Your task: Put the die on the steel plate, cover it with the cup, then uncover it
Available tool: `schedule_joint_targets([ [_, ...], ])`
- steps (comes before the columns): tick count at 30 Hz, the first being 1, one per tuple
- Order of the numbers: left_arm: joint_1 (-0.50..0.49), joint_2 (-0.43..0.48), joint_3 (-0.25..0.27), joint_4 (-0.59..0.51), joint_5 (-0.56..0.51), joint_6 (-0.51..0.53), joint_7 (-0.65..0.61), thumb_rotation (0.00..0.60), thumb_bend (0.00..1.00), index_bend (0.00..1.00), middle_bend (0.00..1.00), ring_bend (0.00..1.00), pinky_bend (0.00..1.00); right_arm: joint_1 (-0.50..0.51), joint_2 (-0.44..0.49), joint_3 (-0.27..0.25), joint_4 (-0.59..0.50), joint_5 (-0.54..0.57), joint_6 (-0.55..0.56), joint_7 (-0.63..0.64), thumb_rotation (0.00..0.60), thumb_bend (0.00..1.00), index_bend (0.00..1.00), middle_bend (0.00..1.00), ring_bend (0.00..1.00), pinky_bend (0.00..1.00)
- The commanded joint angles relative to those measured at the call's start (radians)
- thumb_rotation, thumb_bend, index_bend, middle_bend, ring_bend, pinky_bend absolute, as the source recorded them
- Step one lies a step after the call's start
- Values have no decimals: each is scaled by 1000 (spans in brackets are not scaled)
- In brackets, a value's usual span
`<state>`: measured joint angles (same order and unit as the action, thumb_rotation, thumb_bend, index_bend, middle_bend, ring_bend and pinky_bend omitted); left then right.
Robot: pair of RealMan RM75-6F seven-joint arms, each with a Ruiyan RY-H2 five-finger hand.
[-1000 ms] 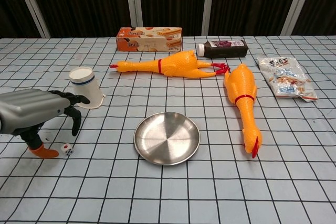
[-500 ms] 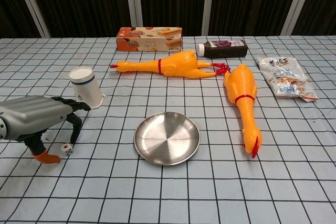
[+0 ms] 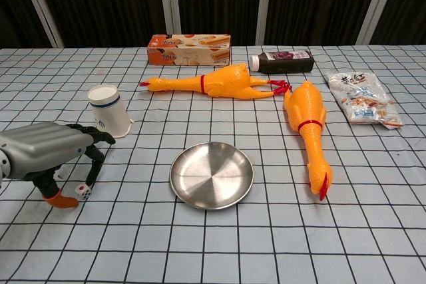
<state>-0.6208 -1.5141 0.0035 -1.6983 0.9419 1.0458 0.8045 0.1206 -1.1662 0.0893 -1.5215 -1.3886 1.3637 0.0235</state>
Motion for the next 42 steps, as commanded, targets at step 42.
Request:
schedule_joint_targets([
  [42,-43,-113,-112,2,293,62,-263,600,505,617,128,0,0,3,5,-6,-19,6,-16,-12,600,21,53,0,88,0],
])
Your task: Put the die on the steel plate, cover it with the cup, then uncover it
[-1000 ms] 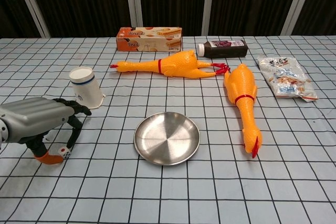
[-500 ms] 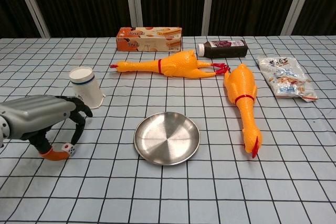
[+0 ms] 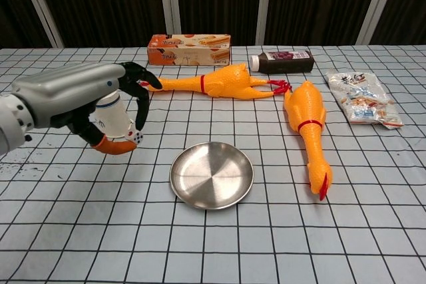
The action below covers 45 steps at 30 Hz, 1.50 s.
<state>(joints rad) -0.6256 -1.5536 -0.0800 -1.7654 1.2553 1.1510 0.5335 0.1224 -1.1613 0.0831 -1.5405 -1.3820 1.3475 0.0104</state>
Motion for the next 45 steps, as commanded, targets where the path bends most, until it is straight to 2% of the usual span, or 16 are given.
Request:
schedule_joint_targets([
  [1,-55,-107,-41,101,-35,-63,7,600,505,617,128,0,0,0,1,0,1,0,0,2,600,21,53,0,87,0],
  [5,-111,-222,-89,218,-80,-110,22,600,505,617,128,0,0,-2,2,2,7,5,1,9,600,20,53,0,87,0],
  [13,-203,-375,-156,366,-130,-141,106,600,504,613,124,0,0,-2,9,9,16,16,-5,32,600,21,53,0,87,0],
  [17,-230,-417,-172,403,-176,-166,138,600,496,511,93,0,0,-3,10,8,17,13,-3,36,600,21,53,0,88,0],
  [21,-238,-405,-162,390,-227,-191,189,600,495,472,73,0,0,-5,12,9,17,15,-2,43,600,21,53,0,87,0],
  [28,-224,-336,-164,309,-269,-166,229,600,496,517,104,0,0,-2,12,4,11,13,-11,38,600,20,53,0,88,0],
  [36,-198,-276,-143,285,-299,-154,220,600,496,539,105,0,0,2,7,4,7,19,-18,20,600,21,53,0,87,0],
  [45,-204,-271,-131,306,-302,-203,165,600,495,537,99,0,0,8,0,6,13,35,-36,9,600,21,53,0,88,0],
])
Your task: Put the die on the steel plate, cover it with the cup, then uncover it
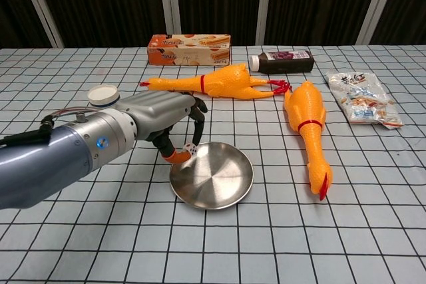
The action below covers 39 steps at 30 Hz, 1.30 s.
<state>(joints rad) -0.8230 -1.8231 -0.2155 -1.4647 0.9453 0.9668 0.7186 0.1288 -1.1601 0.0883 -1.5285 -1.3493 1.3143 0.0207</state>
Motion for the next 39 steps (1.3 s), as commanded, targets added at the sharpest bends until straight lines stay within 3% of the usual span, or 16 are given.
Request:
schedule_joint_targets([
  [1,-10,-2,5,2,15,-27,-32,600,495,536,98,0,0,1,-2,1,2,3,-2,-2,600,20,53,0,88,0],
  [6,-20,1,11,-13,29,-47,-57,600,483,532,94,0,0,0,0,3,2,6,-1,1,600,21,53,0,87,0],
  [11,-28,11,20,-29,15,-47,-38,600,341,443,67,0,0,-2,4,4,-3,4,5,7,600,21,53,0,88,0],
  [20,-52,24,38,-57,-50,-23,57,600,192,363,54,0,0,-2,10,3,-11,11,-4,10,600,21,53,0,88,0],
  [27,-58,25,41,-66,-73,-10,66,600,18,91,0,0,0,-3,9,5,-9,16,-3,10,600,21,53,0,87,0],
  [33,-17,108,4,-164,-42,48,-22,600,46,93,0,0,0,-5,11,5,-10,15,-1,17,600,21,53,0,87,0],
  [39,71,211,-2,-229,105,117,-224,600,122,107,3,0,0,-4,12,1,-19,7,-1,13,600,21,53,0,87,0],
])
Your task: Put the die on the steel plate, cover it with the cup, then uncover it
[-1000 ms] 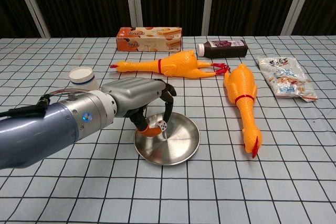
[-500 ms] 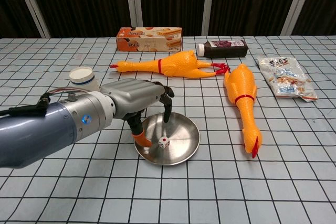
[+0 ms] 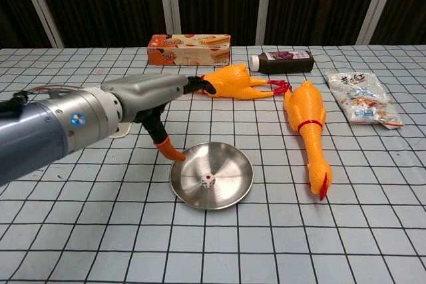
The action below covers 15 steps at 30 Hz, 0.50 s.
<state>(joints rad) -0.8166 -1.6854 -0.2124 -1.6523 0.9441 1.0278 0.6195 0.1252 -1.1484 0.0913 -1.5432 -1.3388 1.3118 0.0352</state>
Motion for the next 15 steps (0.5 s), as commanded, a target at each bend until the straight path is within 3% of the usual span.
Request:
schedule_joint_targets([
  [1,83,98,7,-41,125,62,-151,600,134,91,3,0,0,-1,1,-3,-7,-7,3,-2,600,21,53,0,87,0],
  [7,137,209,32,-13,126,92,-172,600,151,55,0,0,0,-3,4,-7,-22,-17,12,-8,600,21,53,0,87,0],
  [15,142,234,15,49,61,80,-164,600,150,65,0,0,0,-1,3,-7,-22,-7,2,-19,600,21,53,0,87,0],
])
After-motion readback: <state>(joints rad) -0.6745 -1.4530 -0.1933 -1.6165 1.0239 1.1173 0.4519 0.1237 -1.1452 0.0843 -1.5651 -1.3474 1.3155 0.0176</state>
